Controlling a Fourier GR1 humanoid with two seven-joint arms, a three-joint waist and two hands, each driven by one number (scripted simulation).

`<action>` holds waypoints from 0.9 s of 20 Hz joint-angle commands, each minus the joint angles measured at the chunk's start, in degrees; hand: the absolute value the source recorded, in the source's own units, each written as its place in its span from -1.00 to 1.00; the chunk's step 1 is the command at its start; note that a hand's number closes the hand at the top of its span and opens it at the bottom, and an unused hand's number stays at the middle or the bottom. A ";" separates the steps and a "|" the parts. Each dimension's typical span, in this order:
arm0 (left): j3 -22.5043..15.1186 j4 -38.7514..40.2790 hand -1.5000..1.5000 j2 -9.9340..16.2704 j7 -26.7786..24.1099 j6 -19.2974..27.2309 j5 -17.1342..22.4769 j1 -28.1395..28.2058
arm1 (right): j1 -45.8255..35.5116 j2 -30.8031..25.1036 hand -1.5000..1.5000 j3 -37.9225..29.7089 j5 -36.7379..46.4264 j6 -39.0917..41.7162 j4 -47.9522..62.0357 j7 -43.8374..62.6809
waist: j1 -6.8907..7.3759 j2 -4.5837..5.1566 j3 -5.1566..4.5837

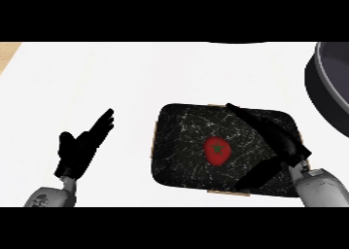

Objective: Pick the tomato from the tray and place it in the pot

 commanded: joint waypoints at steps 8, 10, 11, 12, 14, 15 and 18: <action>0.18 4.54 0.00 -2.74 -0.65 0.23 -3.21 -1.87 | -2.25 10.08 -1.00 -4.05 -6.54 1.73 10.03 -5.67 | 0.07 0.21 -0.15; 2.01 1.22 0.00 -1.35 2.32 -1.77 -1.18 -0.55 | 1.78 9.02 -1.00 -3.83 -6.68 4.28 8.33 -6.63 | -0.01 0.12 -0.14; 2.76 2.63 0.00 -0.48 -0.68 -3.92 -0.67 0.50 | 0.69 7.91 -1.00 -5.93 -7.33 5.66 11.61 -8.05 | 0.05 0.15 -0.15; -0.36 -3.48 0.00 -2.98 3.07 0.04 -2.94 3.47 | 0.43 10.05 -1.00 -4.78 -6.96 4.50 11.64 -6.55 | 0.22 0.09 -0.13; 2.74 -0.77 0.00 -1.56 1.77 -2.67 -1.95 1.31 | 0.71 10.46 -1.00 -5.65 -6.46 5.64 13.50 -8.22 | 0.10 0.13 -0.14; 2.25 3.63 0.00 -2.99 2.23 -0.86 -3.06 -2.70 | -0.24 13.62 -1.00 -3.98 -3.68 1.92 18.57 -11.66 | 0.12 0.24 -0.13; 2.12 1.47 0.00 -2.57 -2.68 -3.14 -3.04 3.04 | -1.11 13.24 -1.00 -6.27 -6.51 5.33 20.65 -12.06 | 0.28 0.19 -0.14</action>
